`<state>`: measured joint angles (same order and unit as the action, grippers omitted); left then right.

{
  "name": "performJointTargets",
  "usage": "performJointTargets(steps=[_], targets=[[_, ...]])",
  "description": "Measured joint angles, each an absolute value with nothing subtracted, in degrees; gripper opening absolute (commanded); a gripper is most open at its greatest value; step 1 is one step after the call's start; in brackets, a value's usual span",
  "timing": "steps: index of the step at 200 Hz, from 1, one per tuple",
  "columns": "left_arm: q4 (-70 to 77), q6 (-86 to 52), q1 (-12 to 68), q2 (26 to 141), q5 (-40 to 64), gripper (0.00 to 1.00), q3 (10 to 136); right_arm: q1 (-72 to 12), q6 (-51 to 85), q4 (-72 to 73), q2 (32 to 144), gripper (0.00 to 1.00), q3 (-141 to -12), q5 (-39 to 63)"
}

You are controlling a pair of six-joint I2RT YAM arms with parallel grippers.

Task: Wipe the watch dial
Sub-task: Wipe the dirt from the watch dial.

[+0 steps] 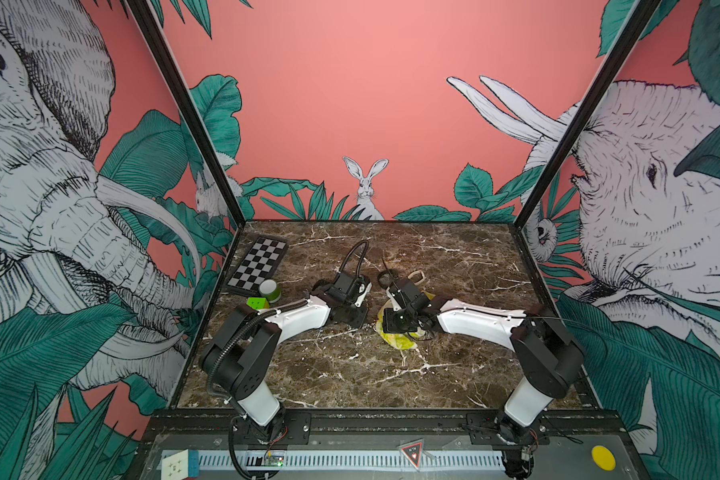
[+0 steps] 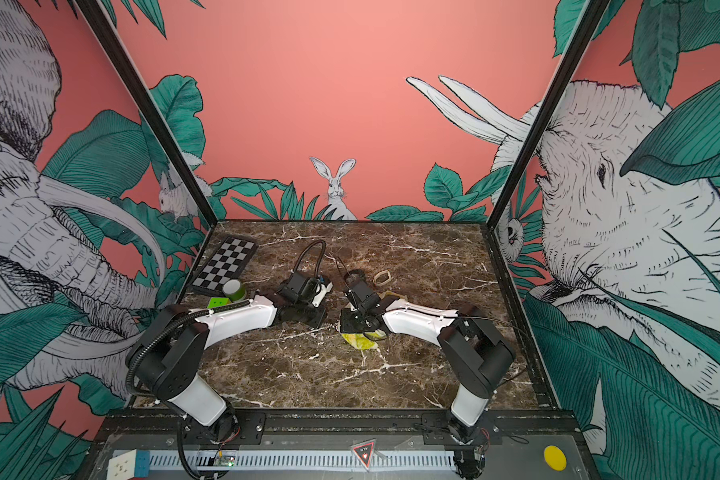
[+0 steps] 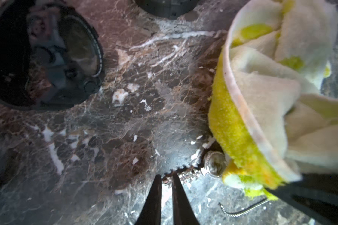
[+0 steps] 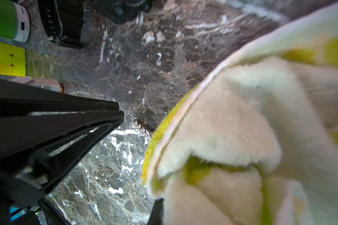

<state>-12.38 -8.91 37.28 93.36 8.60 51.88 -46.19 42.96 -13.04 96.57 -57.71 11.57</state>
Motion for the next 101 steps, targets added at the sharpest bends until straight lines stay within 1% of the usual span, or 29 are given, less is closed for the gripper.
performJointTargets(steps=[39, 101], targets=[[-11.97, -8.75, 38.57, 94.85, 9.61, 0.15, 52.56, -45.74, 42.22, -13.19, 97.10, 0.00, -57.71, 11.77], [-10.92, -8.80, 38.98, 97.34, 9.89, 0.15, 52.56, -45.69, 43.57, -3.62, 100.97, 0.00, -57.21, 16.56]])
